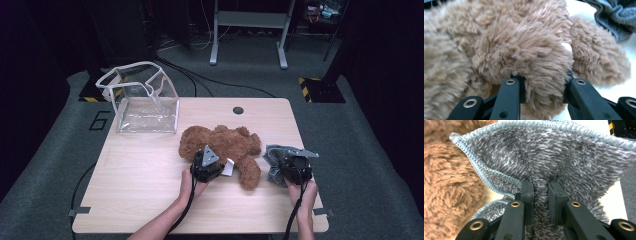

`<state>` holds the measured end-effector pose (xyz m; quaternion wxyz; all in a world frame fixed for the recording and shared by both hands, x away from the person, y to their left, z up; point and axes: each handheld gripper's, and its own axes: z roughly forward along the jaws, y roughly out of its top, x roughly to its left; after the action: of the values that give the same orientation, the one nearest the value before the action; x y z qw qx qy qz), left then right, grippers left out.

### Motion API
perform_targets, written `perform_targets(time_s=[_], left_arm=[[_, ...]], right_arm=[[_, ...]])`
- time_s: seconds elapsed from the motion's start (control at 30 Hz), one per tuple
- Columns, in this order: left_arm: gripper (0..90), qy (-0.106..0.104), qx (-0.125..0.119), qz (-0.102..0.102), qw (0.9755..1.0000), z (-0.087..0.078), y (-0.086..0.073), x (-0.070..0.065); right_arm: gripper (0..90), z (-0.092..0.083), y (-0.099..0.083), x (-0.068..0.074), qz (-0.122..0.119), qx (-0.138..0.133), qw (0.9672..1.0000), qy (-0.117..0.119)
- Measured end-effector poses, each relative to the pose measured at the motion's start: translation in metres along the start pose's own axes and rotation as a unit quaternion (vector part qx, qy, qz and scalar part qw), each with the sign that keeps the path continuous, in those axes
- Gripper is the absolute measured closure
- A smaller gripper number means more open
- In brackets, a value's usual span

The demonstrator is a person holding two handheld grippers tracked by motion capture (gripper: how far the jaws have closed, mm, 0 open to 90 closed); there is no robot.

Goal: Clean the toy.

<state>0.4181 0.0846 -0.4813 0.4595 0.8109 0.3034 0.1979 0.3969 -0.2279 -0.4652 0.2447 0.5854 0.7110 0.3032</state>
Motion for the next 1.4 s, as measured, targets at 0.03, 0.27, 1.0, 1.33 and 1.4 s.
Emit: perform_targets(time_s=[0.03,0.27,1.0,1.33,1.4], left_arm=[[71.8,-0.003,0.0,-0.001,1.0,0.0,0.003,0.002],[72.3,-0.014,-0.032,-0.003,0.9994,-0.004,0.031,0.014],[71.0,-0.061,-0.065,-0.037,0.9954,-0.017,0.045,0.012],[57.2,-0.027,-0.03,-0.044,0.9982,-0.005,0.024,0.034],[50.8,-0.016,-0.028,-0.032,0.999,-0.005,0.024,0.032]], right_arm=[[76.5,0.0,0.0,0.001,0.002,0.001,1.0,0.001],[76.5,0.001,0.001,0.002,0.001,0.001,1.0,-0.002],[76.3,-0.002,0.001,0.0,0.007,-0.004,1.0,-0.002],[76.3,0.004,0.001,0.007,0.001,0.003,1.0,0.003],[76.3,0.005,0.001,0.009,0.001,0.0,1.0,0.005]])
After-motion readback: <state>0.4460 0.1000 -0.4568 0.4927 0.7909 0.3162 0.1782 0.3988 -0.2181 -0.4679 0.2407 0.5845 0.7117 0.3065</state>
